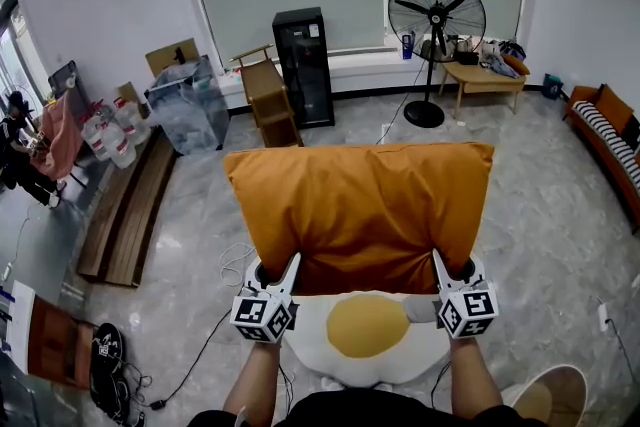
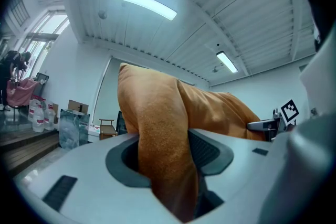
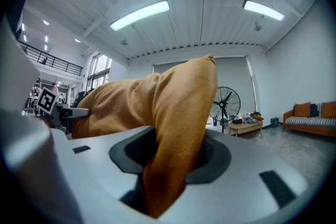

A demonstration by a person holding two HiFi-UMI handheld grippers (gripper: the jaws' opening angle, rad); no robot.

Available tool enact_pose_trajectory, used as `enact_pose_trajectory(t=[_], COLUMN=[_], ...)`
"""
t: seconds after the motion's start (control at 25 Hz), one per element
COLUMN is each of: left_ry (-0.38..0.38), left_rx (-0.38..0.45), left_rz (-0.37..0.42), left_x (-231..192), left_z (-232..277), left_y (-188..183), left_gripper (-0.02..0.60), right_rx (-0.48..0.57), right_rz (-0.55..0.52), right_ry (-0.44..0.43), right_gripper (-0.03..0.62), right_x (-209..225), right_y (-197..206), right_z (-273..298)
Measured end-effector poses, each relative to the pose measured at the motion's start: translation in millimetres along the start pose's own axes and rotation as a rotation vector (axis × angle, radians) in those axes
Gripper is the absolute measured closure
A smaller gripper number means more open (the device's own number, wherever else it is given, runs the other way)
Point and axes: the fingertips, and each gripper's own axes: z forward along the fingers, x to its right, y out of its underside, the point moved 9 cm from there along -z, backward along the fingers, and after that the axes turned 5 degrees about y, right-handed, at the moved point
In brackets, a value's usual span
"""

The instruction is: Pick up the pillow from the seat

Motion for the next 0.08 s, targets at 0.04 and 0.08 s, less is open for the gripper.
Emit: enact_pose_trajectory(t=[0.04, 0.08], left_ry=[0.001, 0.003], left_rx=[0.001, 0.002], left_rz=[0.000, 0.001], left_x=[0.2, 0.5], left_z=[1.5, 3.0], left_y=[-0.8, -1.7], left_gripper=[0.356, 0.356], right_rx=[0.000, 0.000], right_rz=[0.001, 0.003], right_ry=[0.002, 0.003], right_gripper=[0.421, 0.421], right_x=[0.9, 1.8], right_y=[-0.9, -1.9], right_z=[0.4, 0.9])
